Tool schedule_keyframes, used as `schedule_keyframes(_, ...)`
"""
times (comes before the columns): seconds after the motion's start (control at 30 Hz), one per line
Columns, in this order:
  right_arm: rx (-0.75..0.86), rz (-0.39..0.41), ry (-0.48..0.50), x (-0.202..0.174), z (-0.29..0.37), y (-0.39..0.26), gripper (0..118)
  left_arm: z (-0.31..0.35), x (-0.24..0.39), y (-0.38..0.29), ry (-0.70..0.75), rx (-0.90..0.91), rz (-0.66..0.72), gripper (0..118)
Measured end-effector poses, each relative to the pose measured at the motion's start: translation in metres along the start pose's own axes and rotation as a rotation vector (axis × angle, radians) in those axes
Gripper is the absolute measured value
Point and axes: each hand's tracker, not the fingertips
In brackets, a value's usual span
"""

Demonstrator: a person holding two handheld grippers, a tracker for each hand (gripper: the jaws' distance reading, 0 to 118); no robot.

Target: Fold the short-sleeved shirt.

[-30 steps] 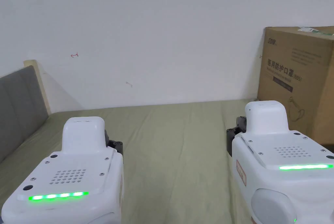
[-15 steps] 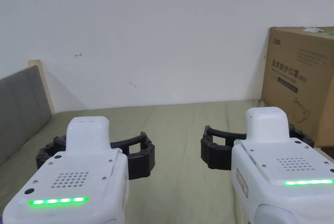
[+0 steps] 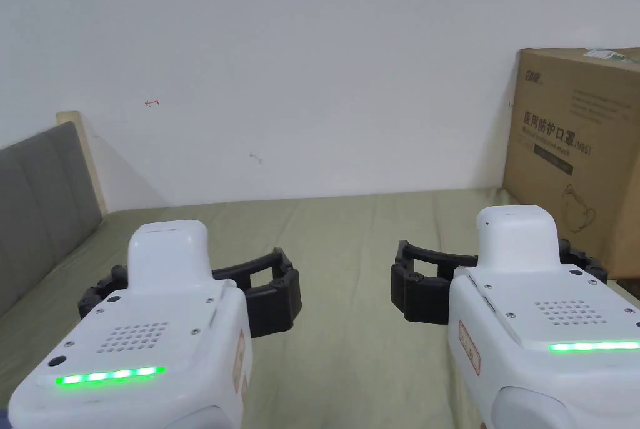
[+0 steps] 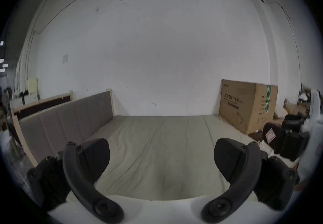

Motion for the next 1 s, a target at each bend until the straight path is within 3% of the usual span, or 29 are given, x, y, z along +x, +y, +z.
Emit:
schedule_keyframes(0.17,-0.007,-0.016,0.009,0.004,-0.001,-0.002,118,-0.002,-0.006,0.003,-0.011,-0.005,0.014,118)
schedule_keyframes(0.33,-0.015,-0.015,0.003,0.004,-0.003,-0.005,118,-0.006,0.004,-0.004,0.071,-0.019,-0.082,118)
schedule_keyframes(0.73,-0.031,-0.014,0.007,0.004,-0.005,-0.009,118,-0.007,0.011,-0.014,0.019,-0.021,-0.142,118)
schedule_keyframes(0.87,-0.036,-0.015,0.009,0.005,-0.007,-0.009,118,-0.005,0.006,-0.009,-0.05,-0.049,-0.095,118)
schedule_keyframes(1.0,-0.041,-0.012,0.007,0.005,-0.007,-0.011,118,-0.002,0.004,-0.008,-0.026,-0.058,-0.083,118)
